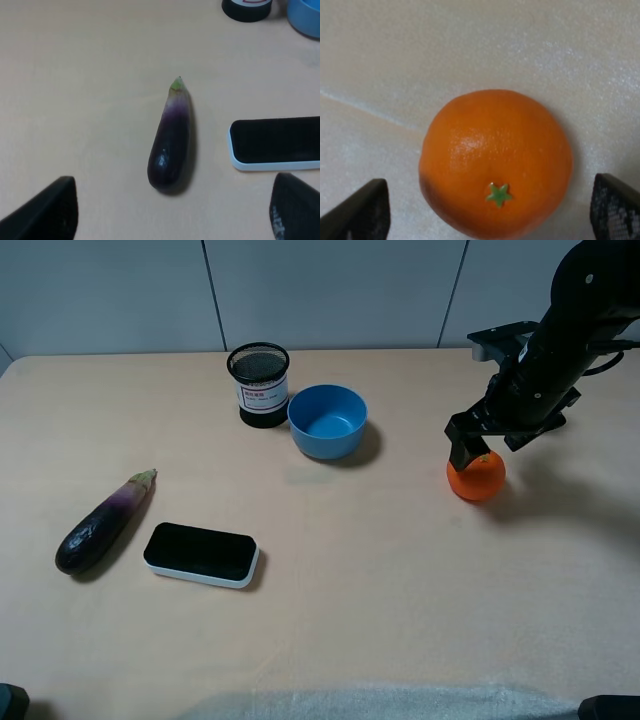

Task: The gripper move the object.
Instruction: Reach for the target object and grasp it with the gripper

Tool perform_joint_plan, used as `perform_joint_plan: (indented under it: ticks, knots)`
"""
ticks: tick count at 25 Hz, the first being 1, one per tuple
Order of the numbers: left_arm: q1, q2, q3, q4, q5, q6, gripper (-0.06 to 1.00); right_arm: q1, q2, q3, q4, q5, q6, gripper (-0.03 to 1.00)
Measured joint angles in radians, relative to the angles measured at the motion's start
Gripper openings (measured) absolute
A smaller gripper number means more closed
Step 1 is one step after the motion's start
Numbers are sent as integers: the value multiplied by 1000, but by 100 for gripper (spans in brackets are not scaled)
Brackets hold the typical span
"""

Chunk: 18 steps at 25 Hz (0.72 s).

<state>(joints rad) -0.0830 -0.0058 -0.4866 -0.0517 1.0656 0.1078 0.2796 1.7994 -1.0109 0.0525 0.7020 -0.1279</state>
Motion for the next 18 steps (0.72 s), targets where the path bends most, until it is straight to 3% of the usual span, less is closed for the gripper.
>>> perform_joint_plan:
  ticks: [18]
  knots:
    - [0,0,0,0,0,0,77,1,62,0,1,-18,1,61]
